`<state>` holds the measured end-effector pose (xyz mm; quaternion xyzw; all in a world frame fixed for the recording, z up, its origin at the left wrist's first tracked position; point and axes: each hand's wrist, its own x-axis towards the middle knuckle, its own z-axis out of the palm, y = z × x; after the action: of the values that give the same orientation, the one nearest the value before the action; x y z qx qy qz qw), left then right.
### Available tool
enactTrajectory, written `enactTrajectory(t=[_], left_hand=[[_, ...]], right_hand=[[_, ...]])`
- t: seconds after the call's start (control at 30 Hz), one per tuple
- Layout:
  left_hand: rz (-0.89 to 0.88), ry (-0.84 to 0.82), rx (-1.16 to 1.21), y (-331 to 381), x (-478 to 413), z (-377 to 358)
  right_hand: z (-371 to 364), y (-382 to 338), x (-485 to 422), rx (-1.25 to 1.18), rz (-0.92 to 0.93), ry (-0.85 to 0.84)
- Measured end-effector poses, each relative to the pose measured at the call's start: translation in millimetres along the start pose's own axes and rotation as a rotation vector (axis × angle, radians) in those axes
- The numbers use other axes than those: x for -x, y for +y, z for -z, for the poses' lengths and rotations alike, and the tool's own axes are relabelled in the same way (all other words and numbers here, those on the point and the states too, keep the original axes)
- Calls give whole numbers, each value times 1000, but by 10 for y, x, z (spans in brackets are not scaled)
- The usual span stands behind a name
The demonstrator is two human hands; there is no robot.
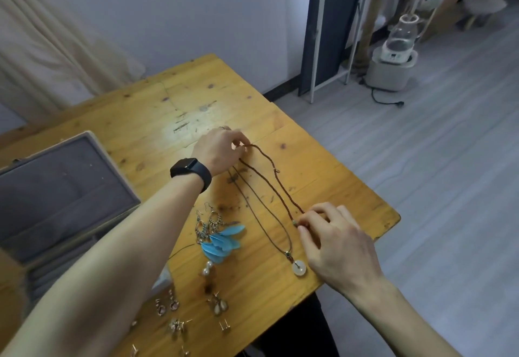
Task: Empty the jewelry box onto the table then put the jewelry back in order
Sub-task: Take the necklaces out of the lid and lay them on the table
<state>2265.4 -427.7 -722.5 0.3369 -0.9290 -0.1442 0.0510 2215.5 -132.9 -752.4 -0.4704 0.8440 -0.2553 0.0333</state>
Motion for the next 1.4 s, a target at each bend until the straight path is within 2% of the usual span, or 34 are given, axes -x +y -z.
enactTrajectory(t=[0.17,0.47,0.7,0.87,1.17,1.4], left_hand=[[-2,62,-37,-11,71,-77],[-20,49,-90,19,156,-70],[28,32,4,102,317,-11],[11,104,92,76,609,197],[57,302,296,-315,1705,599],[178,467,277,-889,2451,823]], right_hand=[[-29,24,145,-29,34,20],[-71,70,270,-90,45,30],[24,24,277,-108,28,-23],[192,-126,260,-101,40,-16],[222,-1062,179,-187,196,-8],[-94,-1984,-48,-268,359,-78]])
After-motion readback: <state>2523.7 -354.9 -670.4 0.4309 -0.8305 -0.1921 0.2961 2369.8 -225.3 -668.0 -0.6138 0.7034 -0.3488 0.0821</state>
